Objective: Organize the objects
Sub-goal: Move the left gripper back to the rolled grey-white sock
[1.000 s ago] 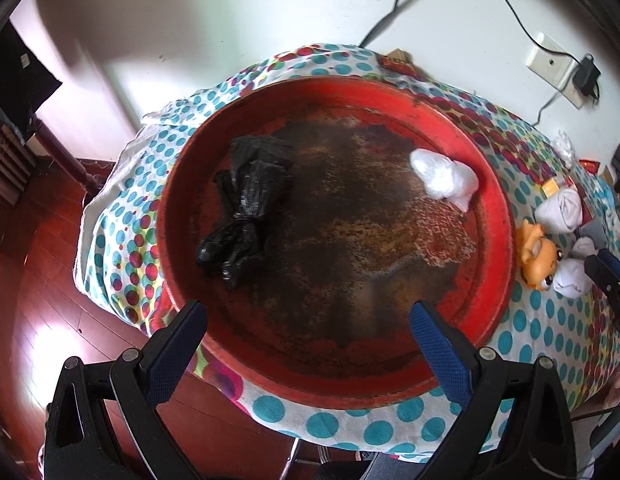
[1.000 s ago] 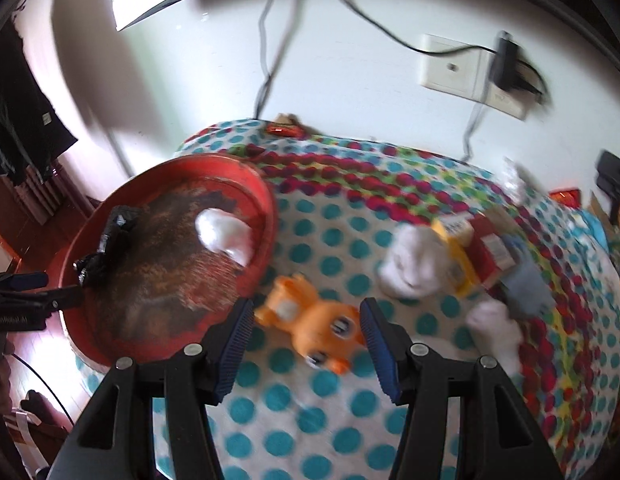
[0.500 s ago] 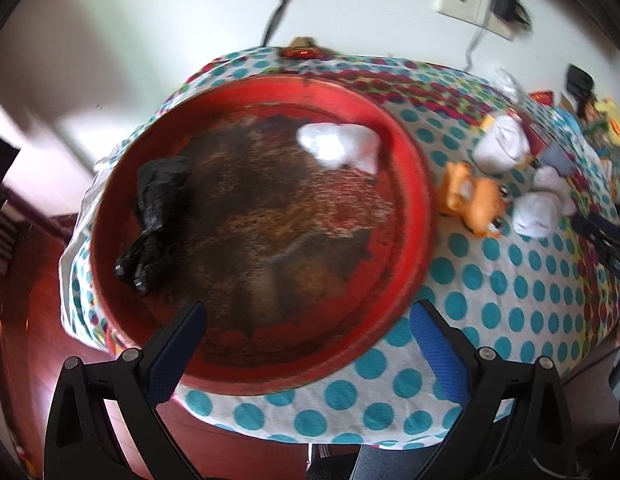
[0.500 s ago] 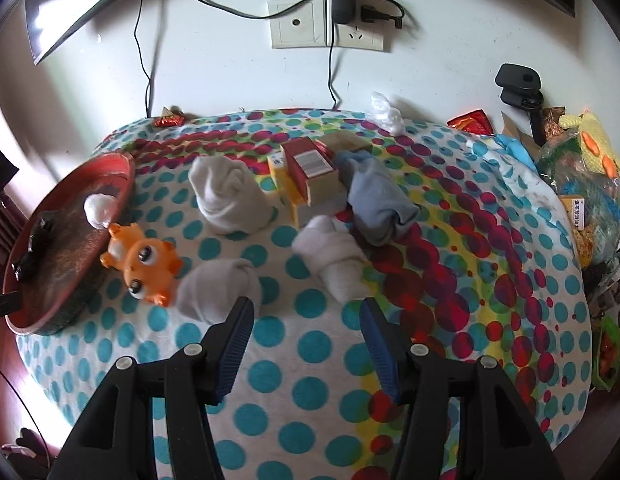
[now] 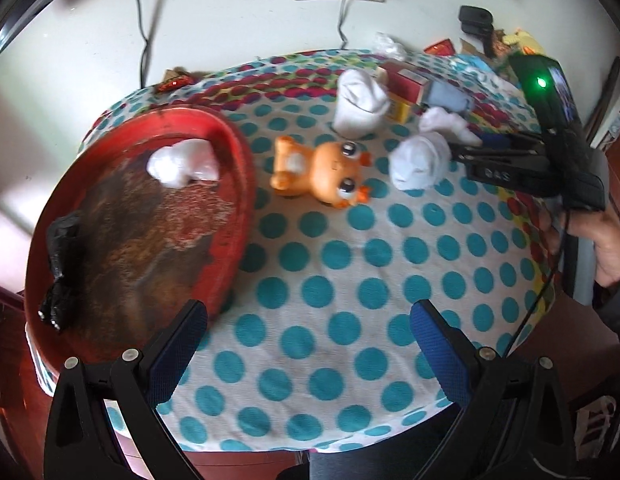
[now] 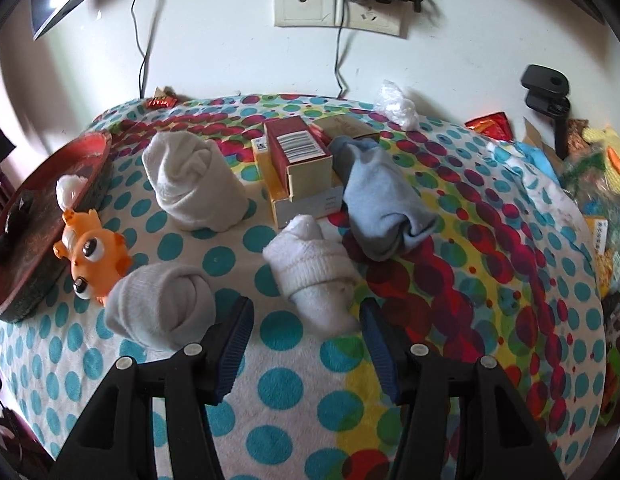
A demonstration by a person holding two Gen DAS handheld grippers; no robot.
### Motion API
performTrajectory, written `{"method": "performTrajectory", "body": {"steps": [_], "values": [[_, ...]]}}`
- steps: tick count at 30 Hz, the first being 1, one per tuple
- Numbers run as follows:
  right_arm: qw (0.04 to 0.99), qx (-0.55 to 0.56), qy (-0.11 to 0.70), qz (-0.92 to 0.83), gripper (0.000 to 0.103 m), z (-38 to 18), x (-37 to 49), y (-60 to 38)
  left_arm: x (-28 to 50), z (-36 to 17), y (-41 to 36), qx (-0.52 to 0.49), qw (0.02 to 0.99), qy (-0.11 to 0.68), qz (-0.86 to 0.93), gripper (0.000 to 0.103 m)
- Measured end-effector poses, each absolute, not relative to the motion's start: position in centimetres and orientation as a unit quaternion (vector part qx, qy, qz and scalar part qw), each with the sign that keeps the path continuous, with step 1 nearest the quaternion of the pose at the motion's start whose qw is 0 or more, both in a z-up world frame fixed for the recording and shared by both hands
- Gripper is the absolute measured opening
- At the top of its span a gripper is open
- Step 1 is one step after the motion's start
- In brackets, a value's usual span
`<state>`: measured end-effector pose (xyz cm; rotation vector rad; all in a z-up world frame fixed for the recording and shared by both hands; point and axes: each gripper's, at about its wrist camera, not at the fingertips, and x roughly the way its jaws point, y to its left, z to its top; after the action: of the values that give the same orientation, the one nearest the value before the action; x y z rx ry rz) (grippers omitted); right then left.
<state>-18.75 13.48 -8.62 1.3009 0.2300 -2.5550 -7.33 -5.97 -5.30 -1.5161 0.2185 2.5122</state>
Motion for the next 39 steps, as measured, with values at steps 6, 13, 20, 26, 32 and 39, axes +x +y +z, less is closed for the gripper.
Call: {"method": "performTrajectory", "body": {"steps": [6,13,20,26,32,39], "values": [[0.134,0.439,0.088,-0.884,0.056,-9.3,-20.0,13.8,-7.2,-6.1,-2.9,-0.508,0.121,0.086,0.848,0.101],[0.163,0.423,0.078,-0.888,0.035,-9.8,-20.3,14.7,-8.2,-6.4,0.0,-0.501,0.163,0.062,0.848,0.101],[0.178,0.415,0.075,-0.889,0.031,-9.7,-20.4,16.0,-9.5,-7.2,3.1,-0.503,0.196,0.054,0.84,0.101],[0.181,0.425,0.027,-0.887,0.031,-10.0,-21.0,17.6,-11.8,-7.6,4.1,-0.512,0.213,0.022,0.832,0.101],[0.182,0.427,0.017,-0.885,0.031,-10.1,-21.1,17.9,-14.4,-7.7,3.2,-0.519,0.221,-0.03,0.825,0.101],[0.186,0.429,0.009,-0.884,0.031,-10.1,-21.1,18.0,-16.2,-8.2,3.1,-0.522,0.212,-0.027,0.826,0.081]]}}
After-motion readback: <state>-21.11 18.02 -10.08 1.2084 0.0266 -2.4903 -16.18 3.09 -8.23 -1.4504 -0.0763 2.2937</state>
